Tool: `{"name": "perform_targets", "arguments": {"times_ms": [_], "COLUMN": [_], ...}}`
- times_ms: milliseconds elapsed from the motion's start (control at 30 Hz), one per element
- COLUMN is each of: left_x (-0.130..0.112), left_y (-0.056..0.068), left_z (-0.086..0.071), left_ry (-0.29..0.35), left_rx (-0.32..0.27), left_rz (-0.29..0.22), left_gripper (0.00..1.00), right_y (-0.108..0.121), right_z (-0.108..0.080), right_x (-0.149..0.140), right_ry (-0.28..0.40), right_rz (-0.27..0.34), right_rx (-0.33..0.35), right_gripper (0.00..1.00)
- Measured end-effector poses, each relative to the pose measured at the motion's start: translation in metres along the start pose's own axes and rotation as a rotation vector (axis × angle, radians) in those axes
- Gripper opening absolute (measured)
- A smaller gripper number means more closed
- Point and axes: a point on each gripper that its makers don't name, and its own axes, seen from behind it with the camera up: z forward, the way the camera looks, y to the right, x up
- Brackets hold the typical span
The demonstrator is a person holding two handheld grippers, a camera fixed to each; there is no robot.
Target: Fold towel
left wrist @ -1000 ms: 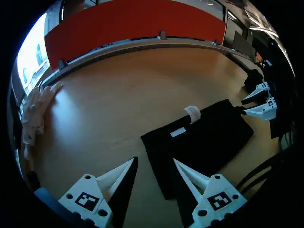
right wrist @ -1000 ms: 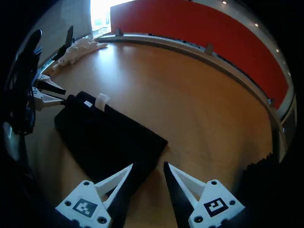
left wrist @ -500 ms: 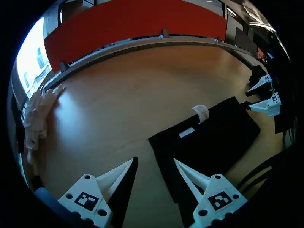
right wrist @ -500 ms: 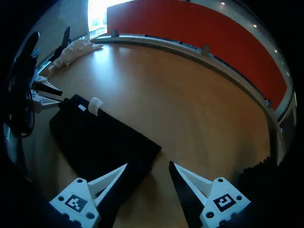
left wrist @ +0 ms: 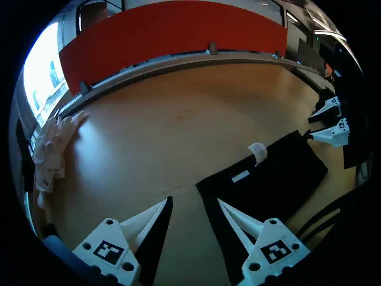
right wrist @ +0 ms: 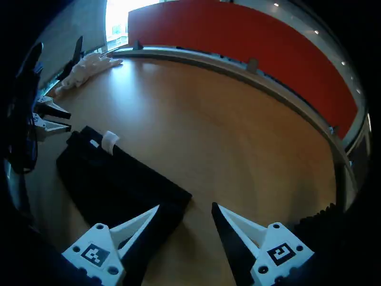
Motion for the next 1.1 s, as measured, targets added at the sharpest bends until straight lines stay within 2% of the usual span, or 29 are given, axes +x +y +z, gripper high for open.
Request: {"name": "perform_targets", "arguments": {"times_ms": [367, 567, 1100], "left_x": [0.005, 0.000, -0.009], "left_y": [-0.011, -0.011, -0.009], "left_z": [-0.032, -0.044, -0.053], "left_ry": [0.040, 0.049, 0.049], "left_rx": [0.013, 0.015, 0.026], "left_rz": [-0.054, -0.079, -0.095], "left_gripper": [0.58, 0.58, 0.58], "right_y": [0.007, 0.010, 0.015], "right_z": [0.008, 0.010, 0.010], "right_x": [0.008, 0.010, 0.016], "right_ry": [0.005, 0.007, 0.018], "right_rz": [0.006, 0.007, -0.011], "right_rx": [-0.011, -0.014, -0.023], "right_gripper": [0.75, 0.75, 0.75]}}
